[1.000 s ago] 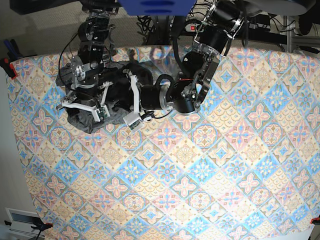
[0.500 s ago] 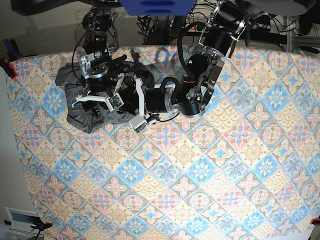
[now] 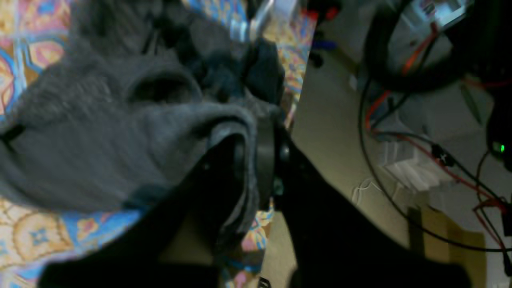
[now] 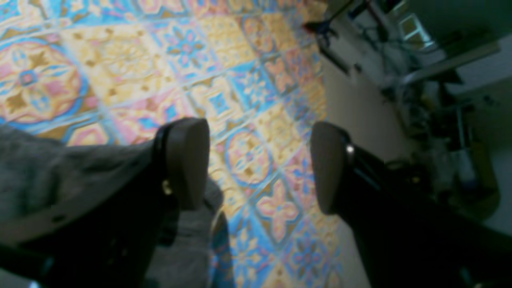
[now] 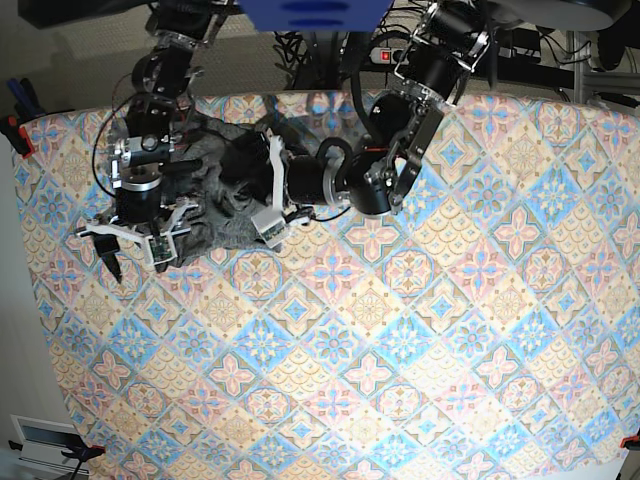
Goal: Layout the t-shirt on the table in an organized manner, then fold the t-shirt properly
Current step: 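Hold the fabric with both grippers and press the fold together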
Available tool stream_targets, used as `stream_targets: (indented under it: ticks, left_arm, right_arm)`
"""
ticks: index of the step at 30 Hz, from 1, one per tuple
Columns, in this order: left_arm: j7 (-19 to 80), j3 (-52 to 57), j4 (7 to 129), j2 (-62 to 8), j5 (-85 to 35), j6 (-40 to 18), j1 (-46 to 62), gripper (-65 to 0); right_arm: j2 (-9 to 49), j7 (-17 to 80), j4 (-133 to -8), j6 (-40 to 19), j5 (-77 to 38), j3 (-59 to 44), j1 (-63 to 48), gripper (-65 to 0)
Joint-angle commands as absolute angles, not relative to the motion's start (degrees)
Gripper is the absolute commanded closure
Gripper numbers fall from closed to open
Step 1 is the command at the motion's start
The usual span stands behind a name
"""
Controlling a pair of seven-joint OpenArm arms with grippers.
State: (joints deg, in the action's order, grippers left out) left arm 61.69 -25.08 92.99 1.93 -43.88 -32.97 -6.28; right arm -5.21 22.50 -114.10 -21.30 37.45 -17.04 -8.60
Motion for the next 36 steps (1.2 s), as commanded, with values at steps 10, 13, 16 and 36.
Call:
stream_targets:
  ticks: [10,13,16,36]
  left_arm:
    - [59.56,-25.01,94.29,4.79,-45.49,-33.27,-8.31,-2.0]
    - [59.56,-25.01,91.91,7.16,-45.41,-33.27,-8.84,-2.0]
    - [59.56,-25.19,86.55,9.00,-45.41,-33.27,-10.95,-2.0]
    - [52.62,-42.86,78.55,9.00,-44.62,-33.71,-25.10,-2.0]
  right_arm:
    - [-4.70,21.49,-114.15,-20.70,37.32,-24.31,-7.96,-37.9]
    - [-4.70,21.49,-113.54,-20.62,37.32,-27.82,-7.96,-37.9]
    - [-4.70,21.49,-113.01,-20.62,37.32,-30.81,-7.96,-37.9]
    - [-4.62,21.41,-112.84,-20.62,37.32,-34.59,-7.96,-37.9]
